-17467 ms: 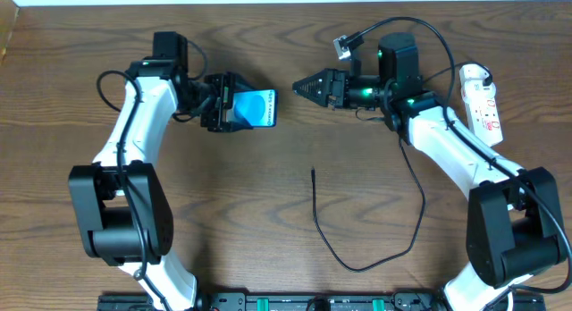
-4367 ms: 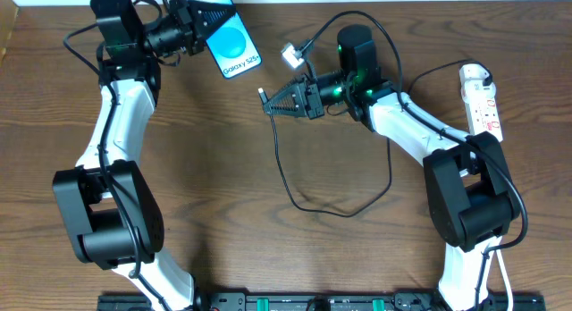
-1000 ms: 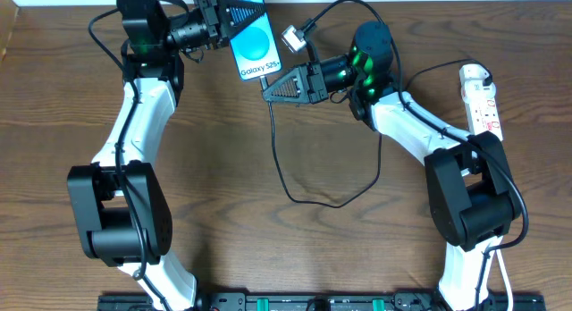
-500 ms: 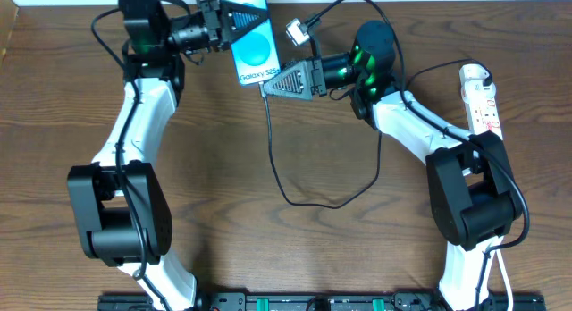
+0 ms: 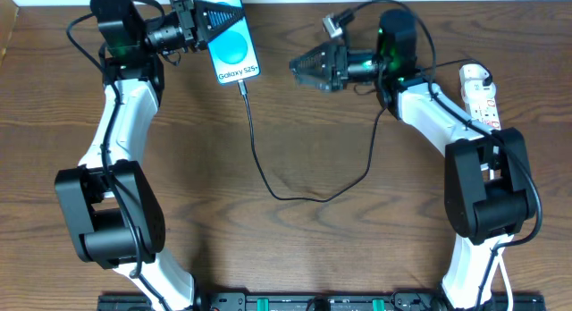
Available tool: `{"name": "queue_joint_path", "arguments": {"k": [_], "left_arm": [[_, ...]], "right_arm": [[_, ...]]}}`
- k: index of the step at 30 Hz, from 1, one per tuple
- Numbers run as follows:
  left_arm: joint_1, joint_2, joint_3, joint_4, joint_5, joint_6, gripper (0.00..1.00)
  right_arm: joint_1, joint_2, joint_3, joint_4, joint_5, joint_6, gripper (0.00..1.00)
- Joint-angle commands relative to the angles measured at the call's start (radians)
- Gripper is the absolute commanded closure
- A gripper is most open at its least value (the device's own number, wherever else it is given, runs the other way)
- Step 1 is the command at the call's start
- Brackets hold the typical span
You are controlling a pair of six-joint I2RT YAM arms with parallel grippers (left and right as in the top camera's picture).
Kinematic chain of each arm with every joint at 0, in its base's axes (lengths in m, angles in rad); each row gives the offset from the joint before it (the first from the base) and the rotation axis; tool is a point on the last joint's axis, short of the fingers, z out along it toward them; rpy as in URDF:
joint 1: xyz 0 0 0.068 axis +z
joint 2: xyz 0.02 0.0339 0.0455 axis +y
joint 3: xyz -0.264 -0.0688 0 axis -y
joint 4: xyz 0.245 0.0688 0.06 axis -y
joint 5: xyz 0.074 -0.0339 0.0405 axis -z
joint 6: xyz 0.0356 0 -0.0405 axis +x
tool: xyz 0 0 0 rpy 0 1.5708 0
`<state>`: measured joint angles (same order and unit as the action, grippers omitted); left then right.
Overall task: Plug charger to phone and switch on socket
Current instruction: 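Lower the plugged phone with the left gripper onto the table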
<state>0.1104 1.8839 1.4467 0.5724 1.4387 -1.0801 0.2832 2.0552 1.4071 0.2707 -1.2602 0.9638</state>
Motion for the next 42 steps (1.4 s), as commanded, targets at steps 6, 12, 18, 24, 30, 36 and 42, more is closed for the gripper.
{"name": "queue_joint_path", "arguments": {"k": [6,12,18,24,30,36,42], "left_arm": [[-0.005,-0.023,0.01,0.008,0.024,-0.01,0.93],[-0.022,-0.023,-0.023,0.008,0.019,0.01,0.93],[-0.065,-0.021,-0.078,0.007,0.012,0.067,0.93],[-0.146,-0.019,-0.178,0.004,-0.018,0.149,0.93],[-0.23,-0.016,-0.288,-0.105,-0.153,0.265,0.92],[-0.302,-0.015,-0.336,-0.469,-0.484,0.452,0.92],[-0.383,-0.015,-0.337,-0.695,-0.707,0.628,0.92]], "right_arm": [[-0.001,0.004,0.005,-0.47,0.432,-0.351,0.05],[-0.023,-0.034,0.005,-0.64,0.773,-0.427,0.02],[-0.03,-0.131,0.005,-0.738,1.073,-0.426,0.01],[-0.03,-0.211,0.005,-0.769,1.2,-0.427,0.01],[-0.03,-0.236,0.005,-0.769,1.2,-0.427,0.01],[-0.03,-0.236,0.005,-0.769,1.2,-0.427,0.01],[-0.029,-0.236,0.005,-0.769,1.2,-0.427,0.01]]}}
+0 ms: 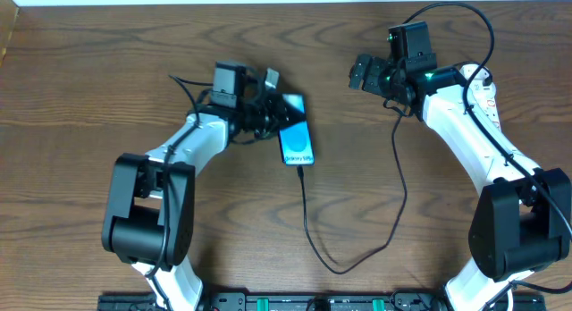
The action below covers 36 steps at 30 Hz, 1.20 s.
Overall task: Plug charger to phone and switch on socket
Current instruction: 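Lower the plugged phone with the left gripper onto the table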
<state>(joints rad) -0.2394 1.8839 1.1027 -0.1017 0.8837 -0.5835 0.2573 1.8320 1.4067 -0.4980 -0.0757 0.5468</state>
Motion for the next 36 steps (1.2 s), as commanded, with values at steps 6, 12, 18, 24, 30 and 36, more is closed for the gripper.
{"name": "queue_joint_path", "arguments": {"k": [6,12,18,24,30,36], "left_arm": [[-0.098,-0.015,0.007,-0.032,-0.232,0.131,0.93],[-0.152,-0.012,0.007,-0.028,-0.302,0.13,0.93],[-0.176,-0.004,0.007,-0.029,-0.324,0.129,0.93],[-0.183,0.038,0.007,-0.024,-0.351,0.085,0.92],[-0.183,0.098,0.007,-0.021,-0.349,0.043,0.93],[-0.183,0.118,0.007,-0.016,-0.346,0.039,0.92]], "right_arm": [[-0.001,-0.013,0.005,-0.002,0.015,-0.01,0.01],[-0.001,-0.013,0.005,-0.01,0.015,-0.01,0.01],[-0.001,-0.013,0.005,-0.011,0.014,-0.01,0.01],[-0.001,-0.013,0.005,-0.012,0.014,-0.01,0.01],[-0.001,-0.013,0.005,-0.013,0.014,-0.011,0.01],[-0.001,-0.013,0.005,-0.013,0.015,-0.014,0.01]]}}
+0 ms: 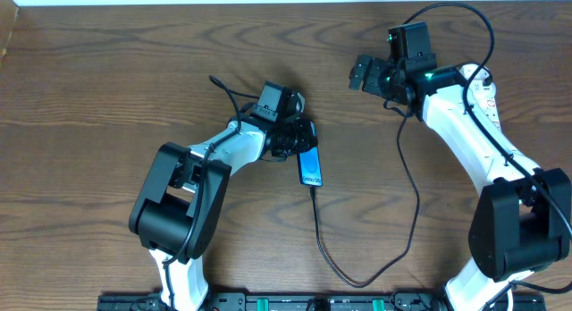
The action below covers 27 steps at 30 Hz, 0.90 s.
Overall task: Plug charger to phone and switch on socket
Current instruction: 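Lower the plugged phone with the left gripper onto the table, then open the left gripper to release the phone and withdraw the right gripper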
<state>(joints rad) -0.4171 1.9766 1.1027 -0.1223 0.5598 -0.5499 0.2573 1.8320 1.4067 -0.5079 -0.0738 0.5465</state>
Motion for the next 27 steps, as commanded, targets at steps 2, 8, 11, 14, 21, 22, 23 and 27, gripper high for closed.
{"name": "queue_joint_path", "arguments": {"k": [2,8,11,14,21,22,23,27], "left_arm": [[-0.005,0.026,0.007,0.004,-0.022,0.006,0.93],[-0.005,0.026,0.007,0.004,-0.023,0.006,0.78],[-0.005,0.026,0.007,0.004,-0.022,0.006,0.78],[-0.005,0.026,0.007,0.003,-0.023,0.006,0.77],[-0.005,0.026,0.007,0.003,-0.039,0.006,0.67],[-0.005,0.026,0.007,0.003,-0.042,0.006,0.67],[-0.005,0.026,0.007,0.001,-0.047,0.006,0.66],[-0.005,0.026,0.007,-0.016,-0.095,0.006,0.62]], "right_arm": [[-0.001,-0.013,0.005,-0.003,0.013,-0.014,0.01],[-0.001,-0.013,0.005,-0.003,0.013,-0.014,0.01],[-0.001,-0.013,0.005,-0.003,0.013,-0.014,0.01],[-0.001,-0.013,0.005,-0.003,0.013,-0.014,0.01],[-0.001,-0.013,0.005,-0.006,0.013,-0.014,0.01],[-0.001,-0.013,0.005,-0.006,0.013,-0.014,0.01],[-0.001,-0.013,0.005,-0.006,0.013,-0.014,0.01],[-0.001,-0.013,0.005,-0.008,0.013,-0.014,0.01]]}}
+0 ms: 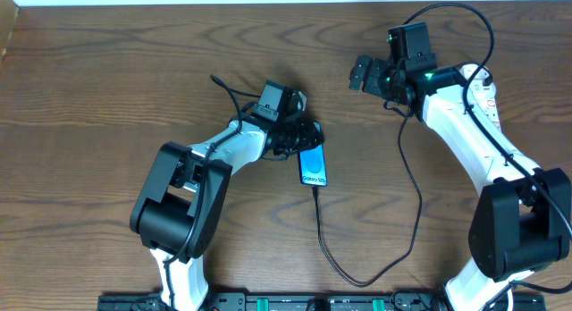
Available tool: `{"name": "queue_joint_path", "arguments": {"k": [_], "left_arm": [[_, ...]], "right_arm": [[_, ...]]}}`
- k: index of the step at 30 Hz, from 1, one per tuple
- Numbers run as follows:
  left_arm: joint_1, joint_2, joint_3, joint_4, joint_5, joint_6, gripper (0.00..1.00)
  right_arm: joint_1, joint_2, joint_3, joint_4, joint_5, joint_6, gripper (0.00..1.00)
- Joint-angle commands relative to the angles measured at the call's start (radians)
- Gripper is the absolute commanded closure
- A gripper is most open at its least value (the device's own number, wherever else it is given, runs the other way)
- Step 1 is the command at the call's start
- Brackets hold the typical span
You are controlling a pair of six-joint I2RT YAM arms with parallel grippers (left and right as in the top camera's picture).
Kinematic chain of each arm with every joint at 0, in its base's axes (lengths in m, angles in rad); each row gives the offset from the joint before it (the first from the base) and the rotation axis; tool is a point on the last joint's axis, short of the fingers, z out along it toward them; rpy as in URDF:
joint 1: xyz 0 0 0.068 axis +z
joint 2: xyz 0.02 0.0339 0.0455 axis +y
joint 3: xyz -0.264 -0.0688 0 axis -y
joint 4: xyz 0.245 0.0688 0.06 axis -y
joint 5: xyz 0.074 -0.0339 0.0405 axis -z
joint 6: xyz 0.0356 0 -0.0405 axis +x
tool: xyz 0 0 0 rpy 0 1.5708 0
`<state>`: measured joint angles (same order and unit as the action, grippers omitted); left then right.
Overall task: Plug charger to phone and switch on socket
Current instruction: 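Open the left gripper to release the phone and withdraw the right gripper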
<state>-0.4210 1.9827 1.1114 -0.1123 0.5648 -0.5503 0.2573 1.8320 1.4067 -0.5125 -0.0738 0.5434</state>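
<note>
The phone (313, 165), its blue screen facing up, is near the table's middle, with the black charger cable (413, 231) plugged into its lower end. My left gripper (306, 139) is at the phone's top end and looks shut on it. The cable loops down toward the front edge, then climbs on the right and passes behind my right arm. A white power strip (483, 89) lies at the far right, partly hidden by that arm. My right gripper (360, 74) hovers left of the strip, holding nothing I can see; its jaw opening is unclear.
The wooden table's bare surface (107, 96) stretches to the left. The cable's loop (357, 281) lies close to the front edge. A white wall borders the back of the table.
The phone has shifted slightly right and shows a little more of its screen. My left gripper is still at its top end. The right arm has not moved.
My left gripper first held the plugged-in phone at the back left, with my right gripper nearby at the back middle. Then the phone was near the table's middle and my right gripper had moved right, toward the strip. The phone then sat further right, where it is now.
</note>
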Motion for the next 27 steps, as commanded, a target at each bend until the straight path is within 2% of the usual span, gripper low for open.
{"name": "queue_joint_path", "arguments": {"k": [1,13,27], "left_arm": [[-0.001,0.02,-0.002,-0.032,-0.116,0.007,0.62],[-0.001,0.02,-0.002,-0.123,-0.32,0.007,0.55],[0.0,0.019,-0.002,-0.13,-0.354,0.007,0.53]], "right_arm": [[-0.001,-0.013,0.005,-0.004,0.013,-0.011,0.01],[-0.001,-0.013,0.005,-0.004,0.013,-0.011,0.01],[-0.001,-0.013,0.005,-0.005,0.013,-0.011,0.01]]}}
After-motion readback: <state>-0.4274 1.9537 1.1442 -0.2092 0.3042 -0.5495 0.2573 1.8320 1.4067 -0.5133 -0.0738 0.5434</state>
